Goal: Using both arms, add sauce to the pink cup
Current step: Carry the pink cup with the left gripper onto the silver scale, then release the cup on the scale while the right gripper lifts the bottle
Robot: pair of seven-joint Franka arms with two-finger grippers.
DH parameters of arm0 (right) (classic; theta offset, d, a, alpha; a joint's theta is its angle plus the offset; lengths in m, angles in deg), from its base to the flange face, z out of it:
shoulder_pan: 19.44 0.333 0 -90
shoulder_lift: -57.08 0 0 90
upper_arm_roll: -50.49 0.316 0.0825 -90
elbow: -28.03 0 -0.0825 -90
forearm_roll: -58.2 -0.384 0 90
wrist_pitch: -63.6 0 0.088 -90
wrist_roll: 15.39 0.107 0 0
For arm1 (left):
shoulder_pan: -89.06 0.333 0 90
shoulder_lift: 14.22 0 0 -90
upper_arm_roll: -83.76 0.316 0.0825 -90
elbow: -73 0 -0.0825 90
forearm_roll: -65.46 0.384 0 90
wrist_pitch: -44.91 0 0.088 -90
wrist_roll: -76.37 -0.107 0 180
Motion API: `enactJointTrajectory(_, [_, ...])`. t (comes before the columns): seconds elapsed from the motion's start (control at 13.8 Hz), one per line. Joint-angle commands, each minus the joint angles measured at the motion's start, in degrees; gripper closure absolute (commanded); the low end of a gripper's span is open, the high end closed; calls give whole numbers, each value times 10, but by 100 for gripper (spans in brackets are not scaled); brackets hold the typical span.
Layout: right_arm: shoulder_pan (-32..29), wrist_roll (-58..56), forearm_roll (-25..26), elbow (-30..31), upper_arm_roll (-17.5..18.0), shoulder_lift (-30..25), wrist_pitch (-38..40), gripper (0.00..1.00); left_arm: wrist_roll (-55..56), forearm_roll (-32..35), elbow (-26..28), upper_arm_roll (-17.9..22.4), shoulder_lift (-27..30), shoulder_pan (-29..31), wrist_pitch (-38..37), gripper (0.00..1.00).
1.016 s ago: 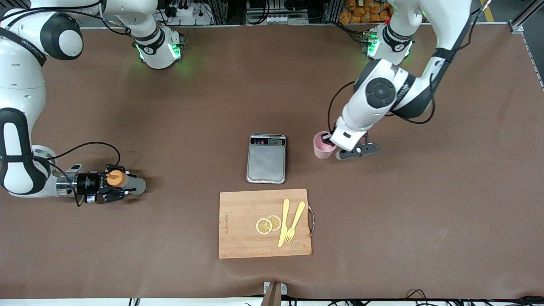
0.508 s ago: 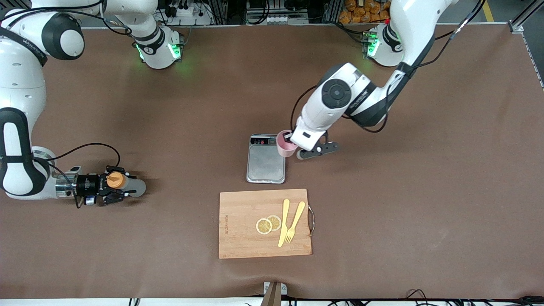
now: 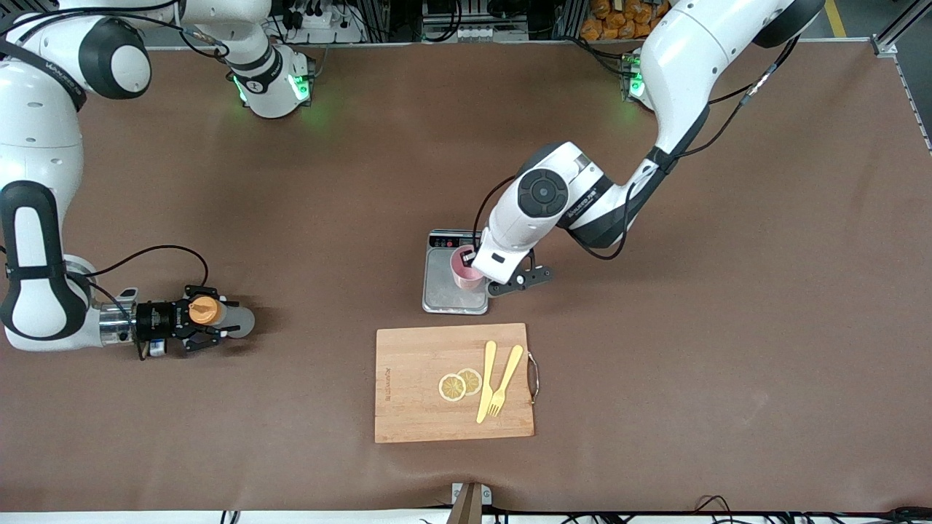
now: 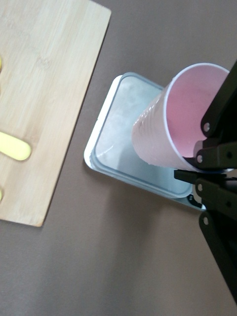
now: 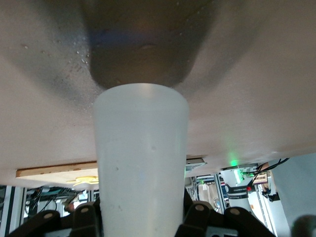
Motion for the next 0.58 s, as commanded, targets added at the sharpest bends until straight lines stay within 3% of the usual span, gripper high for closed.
enactJointTrajectory(0.0, [19, 46, 32, -2, -3, -30, 5, 50, -20, 16, -24, 25, -13, -31, -6, 100])
enactJointTrajectory(0.15, [35, 61, 48, -6, -5, -35, 3, 57, -23, 16, -28, 25, -19, -36, -6, 100])
enactJointTrajectory(0.51, [50, 107, 65, -24, -4, -39, 4, 57, -24, 19, -47, 30, -42, -57, 3, 100])
